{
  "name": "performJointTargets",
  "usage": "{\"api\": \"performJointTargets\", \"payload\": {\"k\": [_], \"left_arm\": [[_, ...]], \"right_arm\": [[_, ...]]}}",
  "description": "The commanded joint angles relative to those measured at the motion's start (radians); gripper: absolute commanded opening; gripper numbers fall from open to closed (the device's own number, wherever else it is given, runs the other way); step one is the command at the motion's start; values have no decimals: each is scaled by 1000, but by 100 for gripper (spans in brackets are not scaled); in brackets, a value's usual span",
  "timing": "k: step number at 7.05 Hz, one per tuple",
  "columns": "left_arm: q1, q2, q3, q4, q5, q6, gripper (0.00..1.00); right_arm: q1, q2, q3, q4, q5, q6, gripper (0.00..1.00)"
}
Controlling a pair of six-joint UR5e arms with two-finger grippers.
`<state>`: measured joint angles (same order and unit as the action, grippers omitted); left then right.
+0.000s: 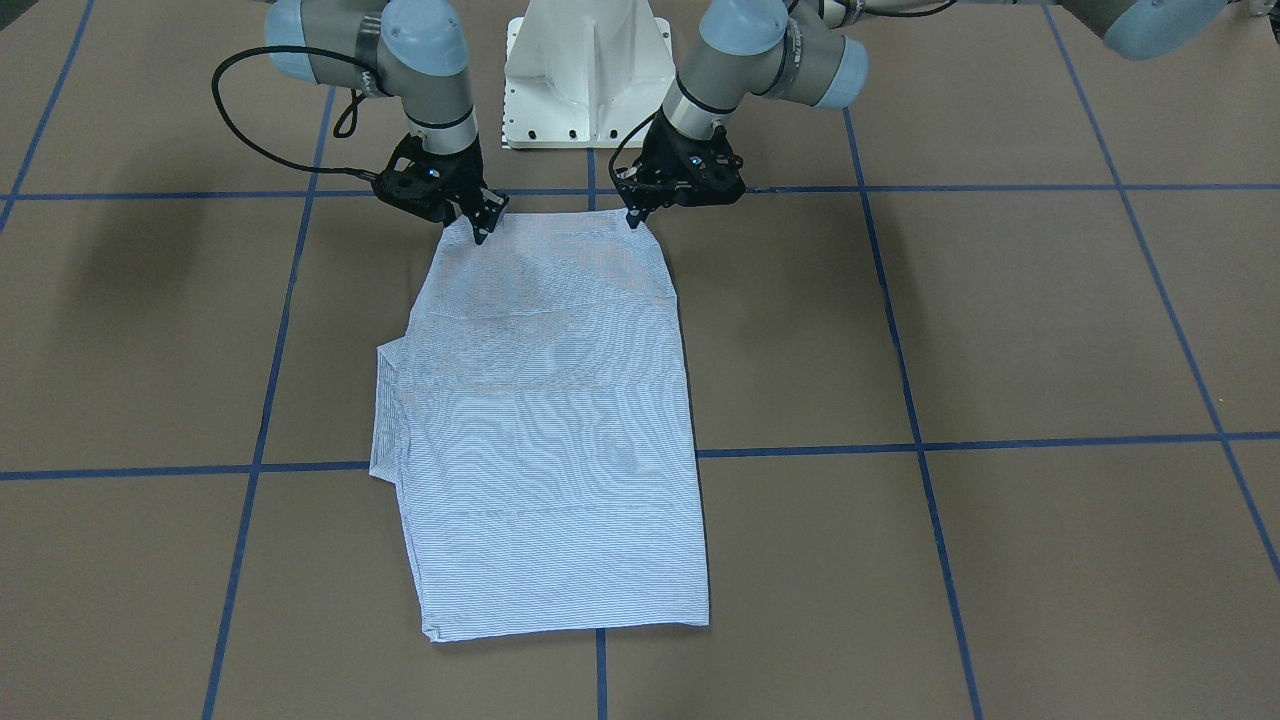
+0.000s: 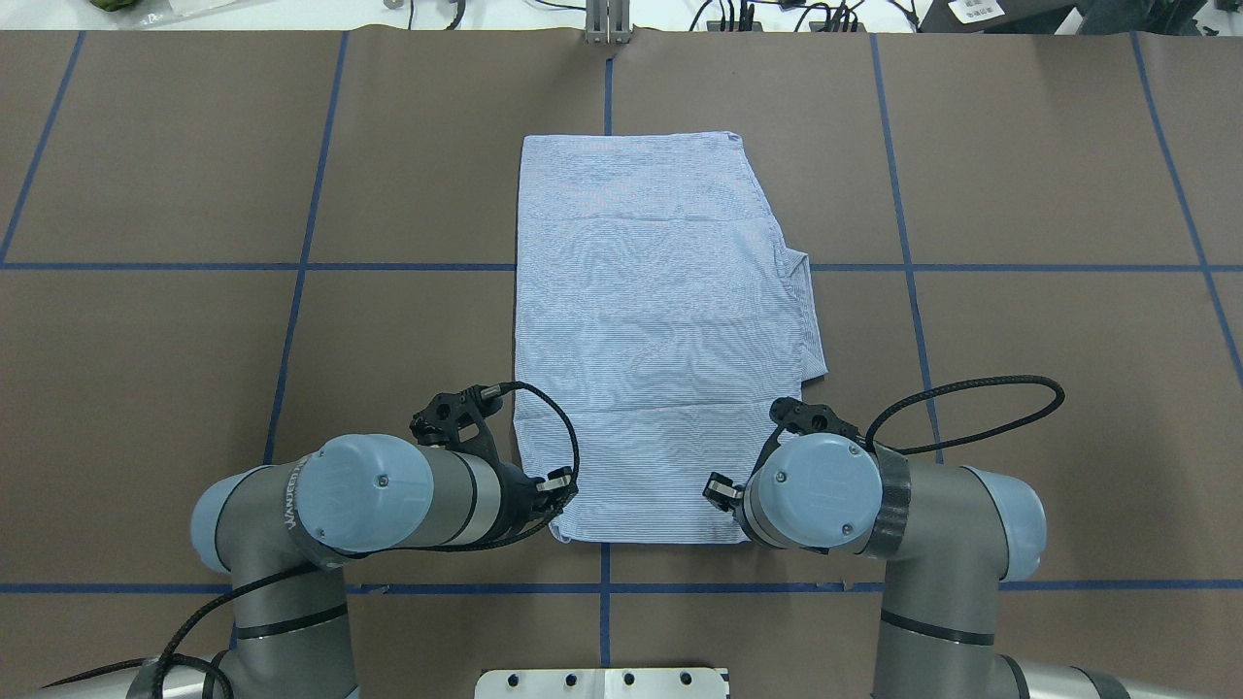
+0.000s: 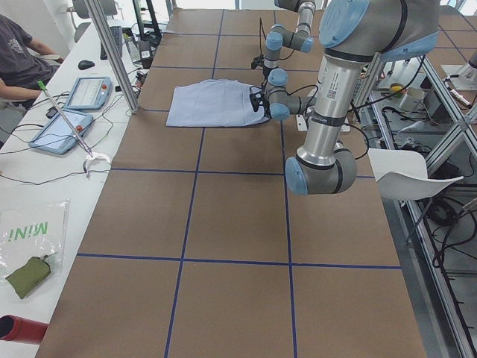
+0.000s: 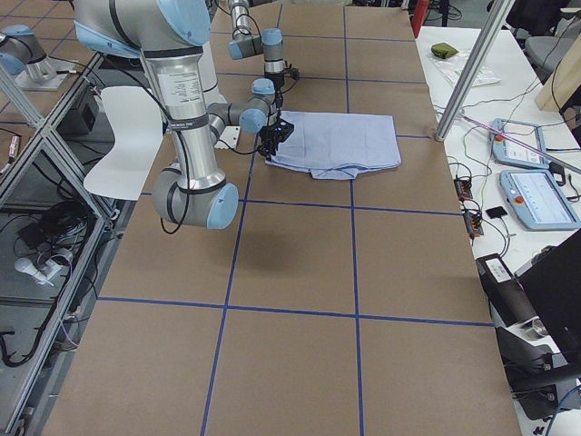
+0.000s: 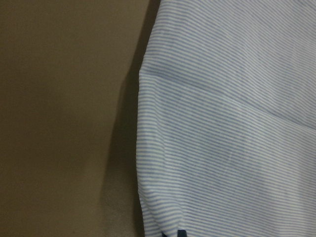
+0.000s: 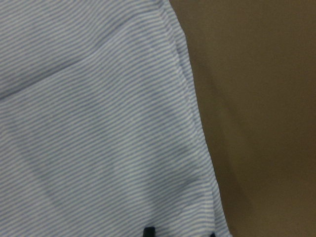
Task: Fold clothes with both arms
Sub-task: 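Grasp the two near corners of the shirt with both grippers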
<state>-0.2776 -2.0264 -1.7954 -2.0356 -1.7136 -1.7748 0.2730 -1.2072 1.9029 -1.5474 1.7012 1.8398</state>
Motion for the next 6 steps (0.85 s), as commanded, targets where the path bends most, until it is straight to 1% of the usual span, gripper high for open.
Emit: {"api": "performJointTargets", "payload": {"k": [1, 2, 3, 5, 6], "left_arm": [[0, 0, 1, 0, 0, 0, 0], [0, 0, -1, -1, 0, 0, 0], [0, 0, -1, 0, 0, 0, 0], [-3, 0, -2, -2, 0, 2, 0], [-6, 0, -7, 0, -3, 2, 0]], "right_arm": [[3, 6, -1, 0, 0, -1, 21], [3, 8, -2, 0, 0, 1, 6], [6, 11, -4, -2, 2, -1, 0], [20, 14, -1, -2, 24, 6, 0], [20, 20, 1, 0, 25, 59, 0]]}}
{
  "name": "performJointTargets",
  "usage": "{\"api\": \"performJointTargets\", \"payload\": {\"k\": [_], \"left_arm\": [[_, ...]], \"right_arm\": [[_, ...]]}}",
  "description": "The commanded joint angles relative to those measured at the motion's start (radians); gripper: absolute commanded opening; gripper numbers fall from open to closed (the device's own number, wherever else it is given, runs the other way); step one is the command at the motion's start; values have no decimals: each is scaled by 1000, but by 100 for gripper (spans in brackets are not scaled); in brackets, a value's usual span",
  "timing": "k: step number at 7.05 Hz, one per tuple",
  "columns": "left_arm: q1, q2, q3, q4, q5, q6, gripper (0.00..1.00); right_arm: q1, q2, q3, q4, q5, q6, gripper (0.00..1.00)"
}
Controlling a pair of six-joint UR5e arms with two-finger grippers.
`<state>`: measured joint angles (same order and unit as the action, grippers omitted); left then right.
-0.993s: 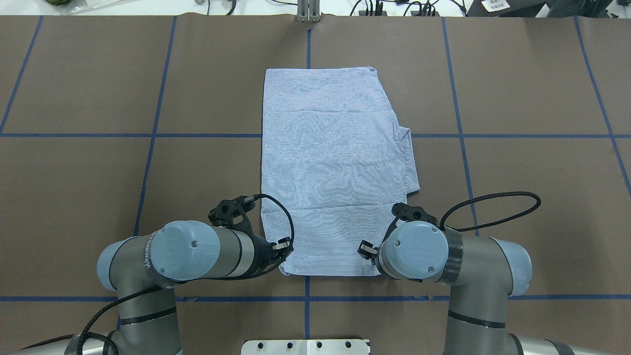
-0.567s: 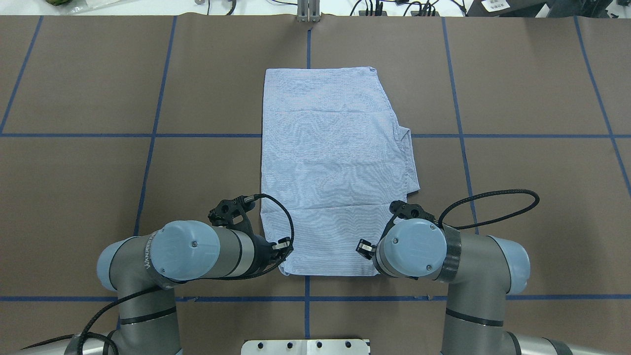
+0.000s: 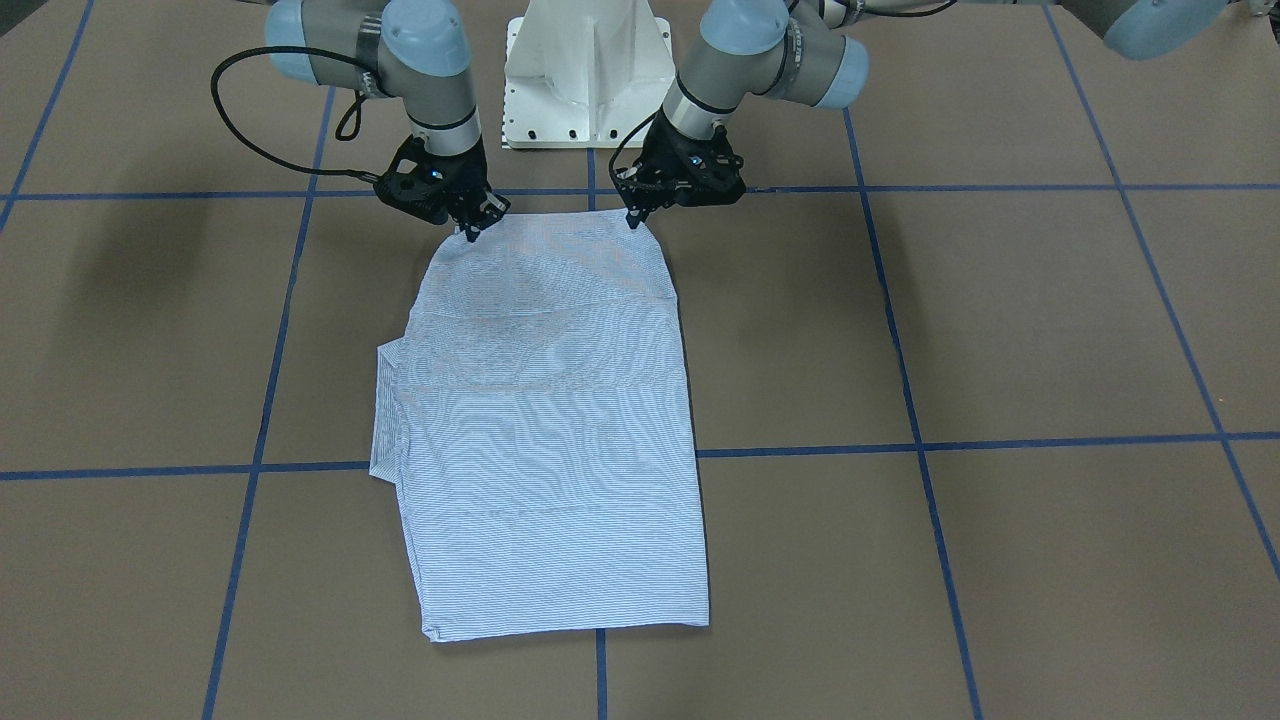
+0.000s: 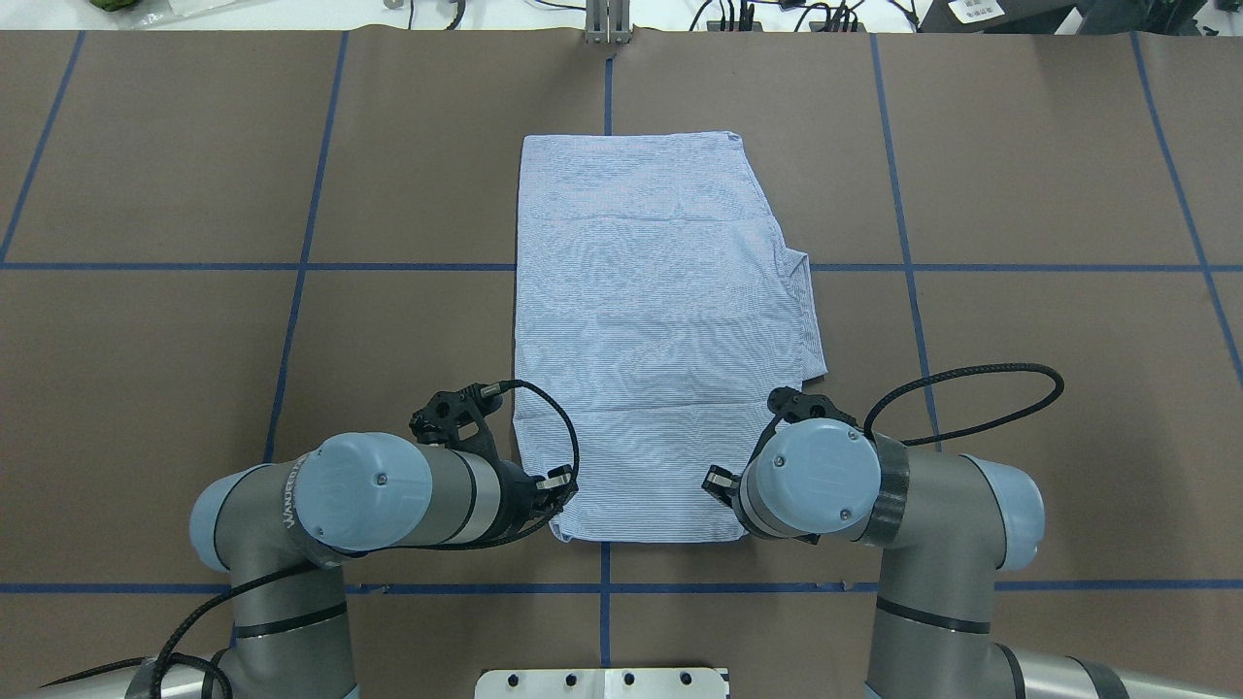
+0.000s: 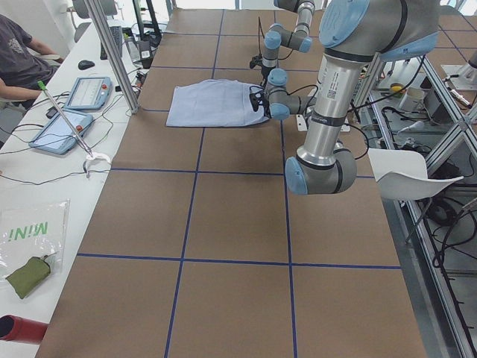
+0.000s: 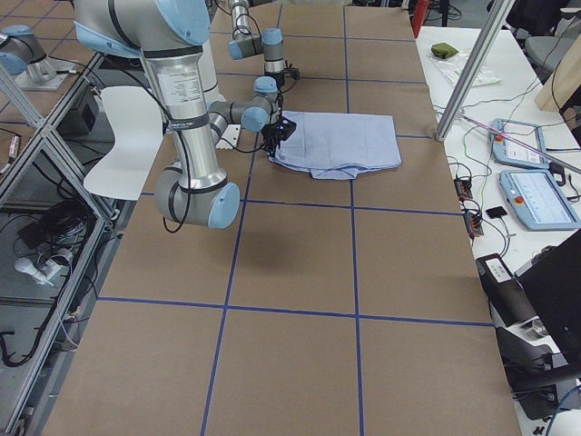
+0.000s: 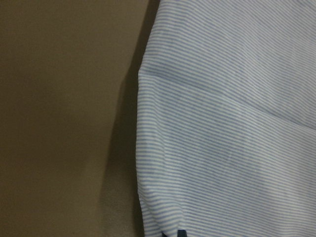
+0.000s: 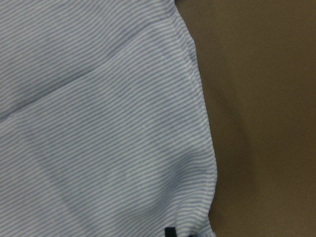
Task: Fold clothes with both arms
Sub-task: 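Grasp the two near corners of the shirt with both grippers, then lift the near edge with both grippers, pulling it toward the robot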
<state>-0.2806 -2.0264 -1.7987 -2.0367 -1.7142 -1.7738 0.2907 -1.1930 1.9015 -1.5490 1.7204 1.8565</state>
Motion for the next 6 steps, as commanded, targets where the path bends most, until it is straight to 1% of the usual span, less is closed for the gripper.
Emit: {"api": "performJointTargets", "payload": {"k": [1, 2, 3, 5, 6], "left_arm": [[-3, 1, -24, 3, -5, 1, 0], [-8, 8, -46, 4, -8, 1, 0], [-9, 14, -82, 30, -10, 1, 0], [-9, 15, -218, 200, -39, 2, 0], [-9, 17, -261, 257, -39, 2, 0]], "right_arm": [[5, 10, 7, 3, 10, 40, 0], [7, 10, 16, 13, 19, 20, 0], [22, 7, 31, 30, 59, -15, 0], [83, -2, 121, 29, 183, -33, 0], [106, -13, 157, 29, 238, -33, 0]]}}
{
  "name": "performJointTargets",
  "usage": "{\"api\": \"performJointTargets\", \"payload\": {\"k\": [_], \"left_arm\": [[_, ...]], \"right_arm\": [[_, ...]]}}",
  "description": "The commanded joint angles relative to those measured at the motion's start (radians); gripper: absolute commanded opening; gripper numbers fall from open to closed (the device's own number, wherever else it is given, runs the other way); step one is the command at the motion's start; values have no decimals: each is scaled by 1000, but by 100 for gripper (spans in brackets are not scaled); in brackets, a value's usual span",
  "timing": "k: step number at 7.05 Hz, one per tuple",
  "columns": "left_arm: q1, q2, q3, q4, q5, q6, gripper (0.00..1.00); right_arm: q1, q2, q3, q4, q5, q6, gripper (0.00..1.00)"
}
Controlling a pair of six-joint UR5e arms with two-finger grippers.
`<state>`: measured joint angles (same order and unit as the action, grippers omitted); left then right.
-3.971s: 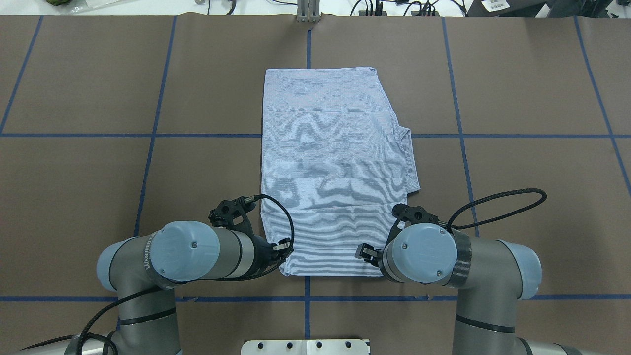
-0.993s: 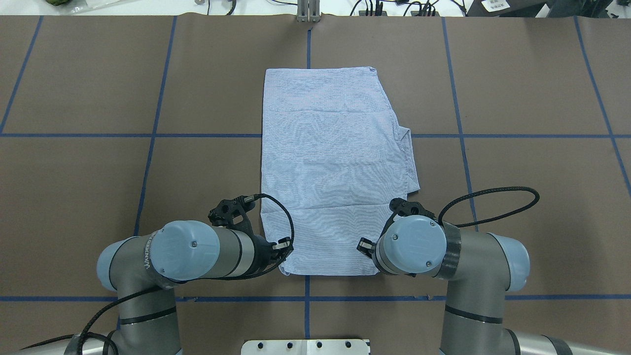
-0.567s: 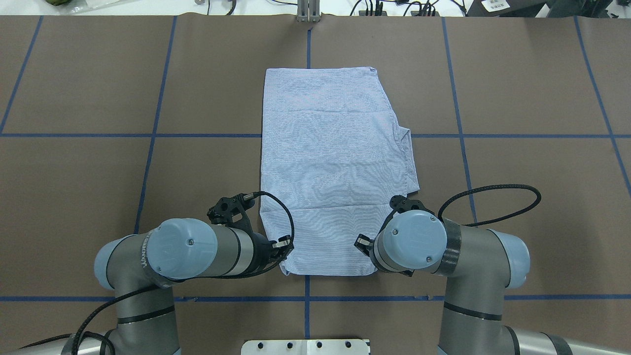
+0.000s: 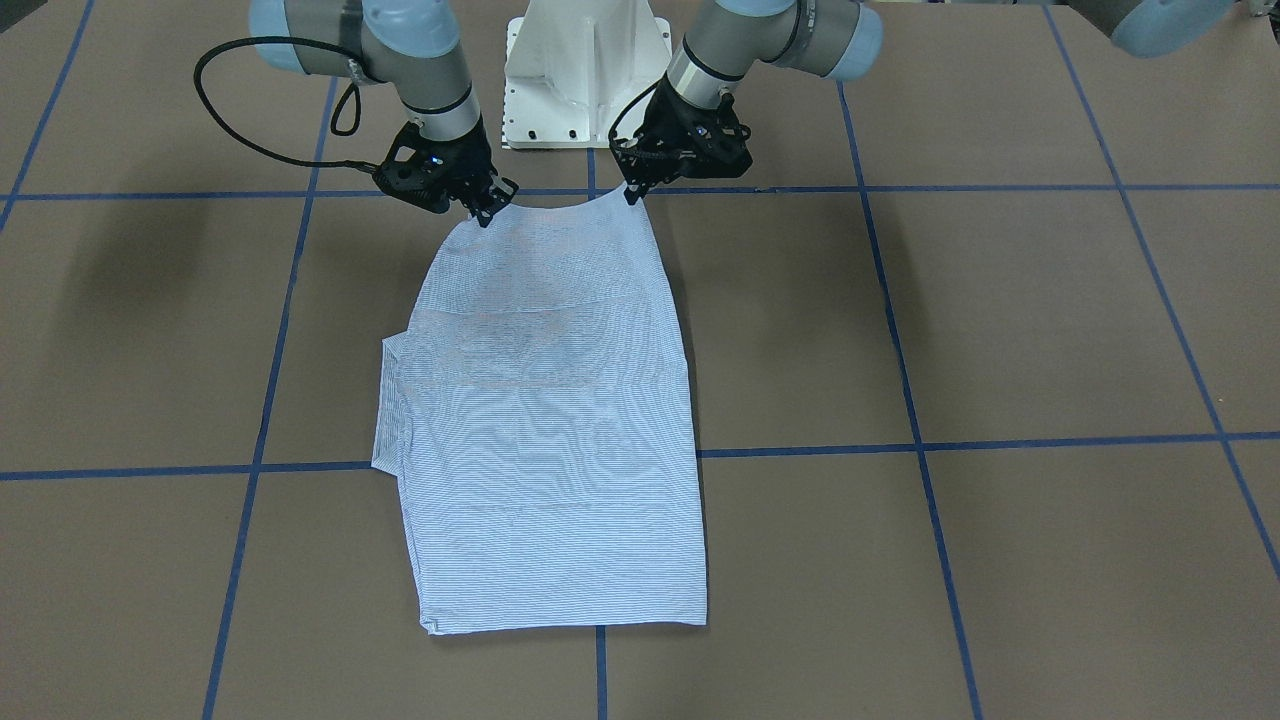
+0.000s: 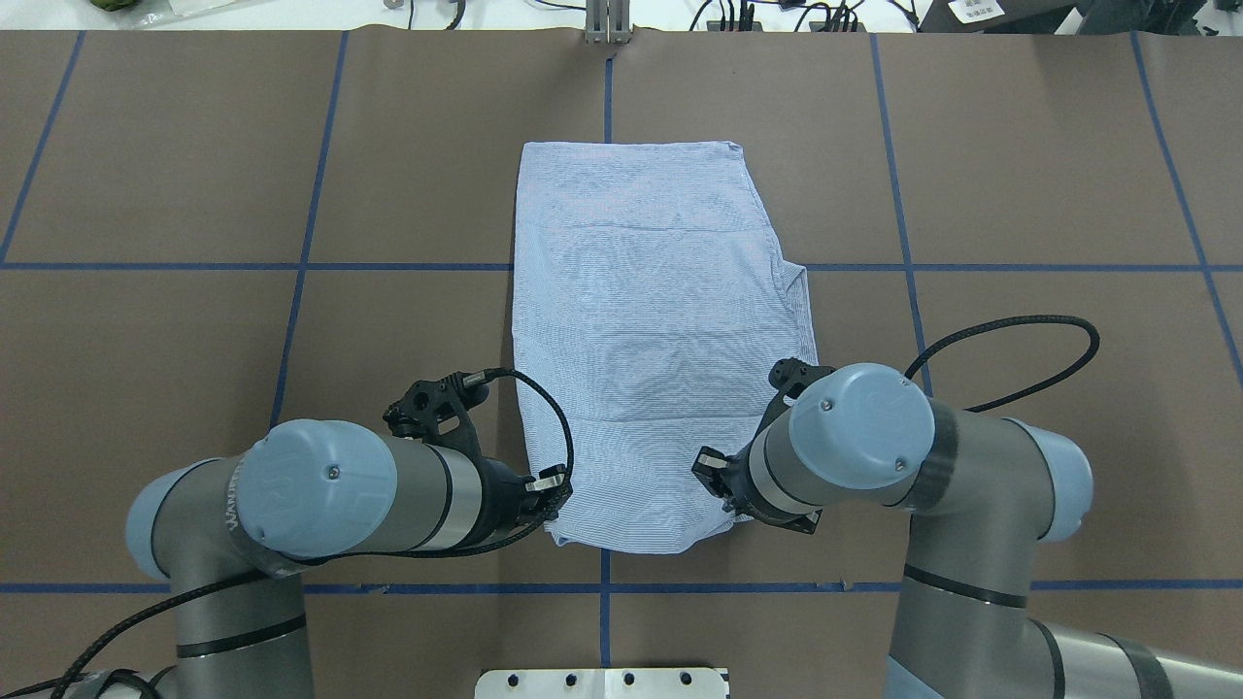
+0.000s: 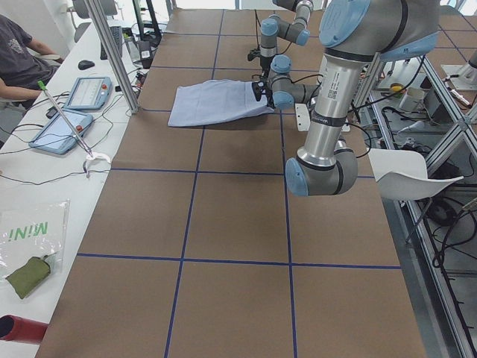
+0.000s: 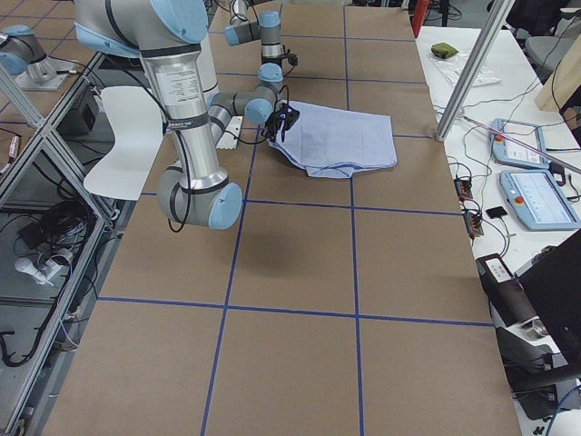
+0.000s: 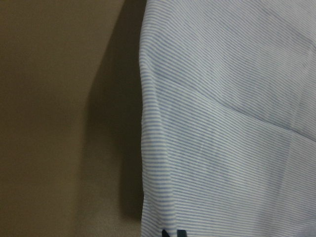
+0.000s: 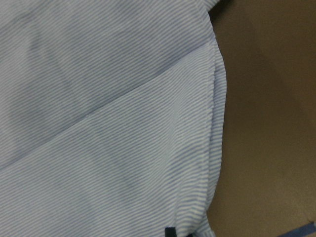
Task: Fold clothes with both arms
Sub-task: 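Lift the near edge with both grippers, pulling it toward the robot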
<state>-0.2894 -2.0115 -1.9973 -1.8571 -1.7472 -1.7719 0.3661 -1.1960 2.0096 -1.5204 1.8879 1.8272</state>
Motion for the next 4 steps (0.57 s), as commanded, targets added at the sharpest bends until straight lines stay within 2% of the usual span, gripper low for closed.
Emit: {"api": "performJointTargets", "payload": {"k": [1, 3, 4], "left_arm": [[1, 3, -78, 90, -6, 0, 0], [1, 25, -118, 122, -6, 2, 0], [2, 30, -177, 180, -14, 8, 0]], "right_arm": [[36, -13, 75, 0, 95, -3, 0], [39, -26, 122, -3, 140, -3, 0], [40, -40, 145, -4, 167, -3, 0]]}}
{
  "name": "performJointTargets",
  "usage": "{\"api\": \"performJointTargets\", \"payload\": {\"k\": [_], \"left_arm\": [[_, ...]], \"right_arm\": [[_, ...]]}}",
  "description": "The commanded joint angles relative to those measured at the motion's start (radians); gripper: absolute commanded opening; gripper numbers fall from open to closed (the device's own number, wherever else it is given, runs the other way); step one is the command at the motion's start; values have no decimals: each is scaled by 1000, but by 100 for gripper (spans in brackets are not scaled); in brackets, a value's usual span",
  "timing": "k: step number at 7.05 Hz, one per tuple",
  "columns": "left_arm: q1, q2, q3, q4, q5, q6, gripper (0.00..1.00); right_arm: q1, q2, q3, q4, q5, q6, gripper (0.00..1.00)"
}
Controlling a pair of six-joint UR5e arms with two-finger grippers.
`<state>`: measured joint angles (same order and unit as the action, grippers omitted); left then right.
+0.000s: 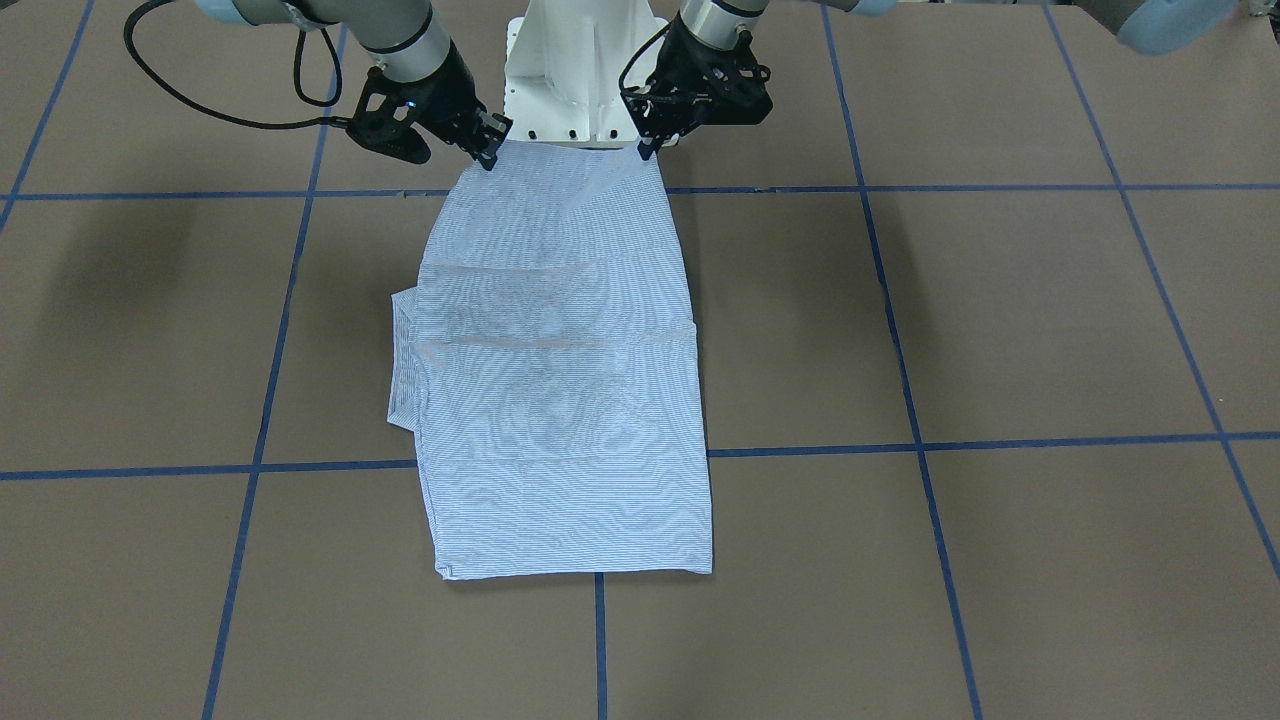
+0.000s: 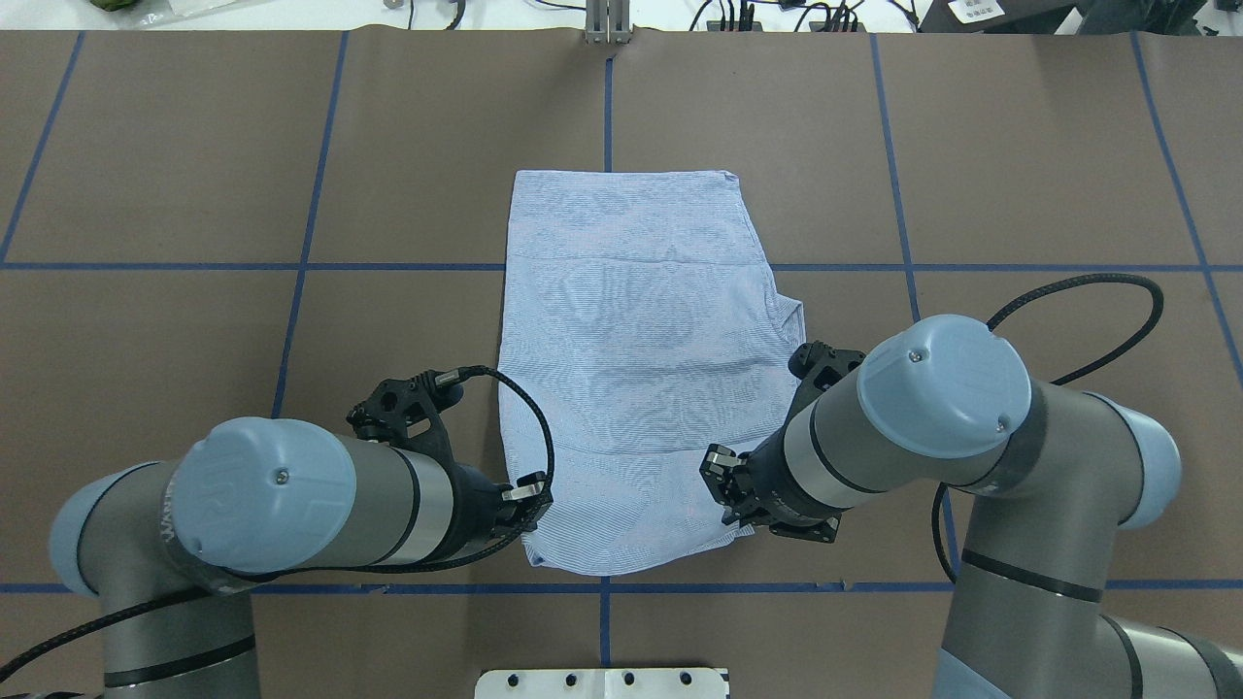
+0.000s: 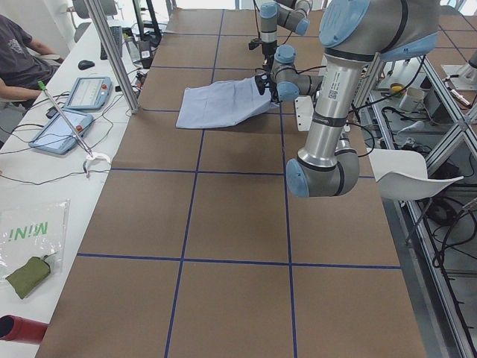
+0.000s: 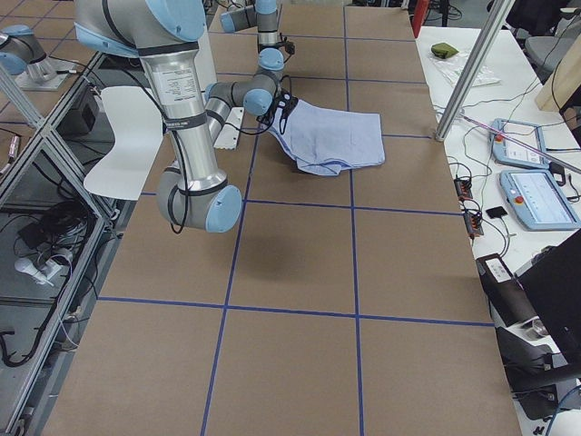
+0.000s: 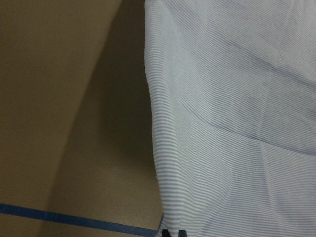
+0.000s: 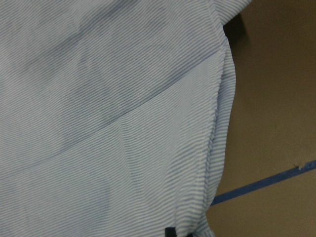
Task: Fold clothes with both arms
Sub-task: 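Lift the near edge with both grippers, pulling it toward the robot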
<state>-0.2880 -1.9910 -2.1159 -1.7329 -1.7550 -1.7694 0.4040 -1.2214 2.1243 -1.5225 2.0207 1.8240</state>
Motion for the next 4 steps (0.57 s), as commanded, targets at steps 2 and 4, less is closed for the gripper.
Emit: {"api": "performJointTargets", "payload": {"k": [2, 4], "left_arm": [[16, 3, -181, 227, -99, 8, 0], [64, -2, -260, 343, -176, 7, 0]], "right_arm": [[6, -15, 74, -5, 145, 0, 0], [-1, -14, 91, -5, 266, 0, 0]]}}
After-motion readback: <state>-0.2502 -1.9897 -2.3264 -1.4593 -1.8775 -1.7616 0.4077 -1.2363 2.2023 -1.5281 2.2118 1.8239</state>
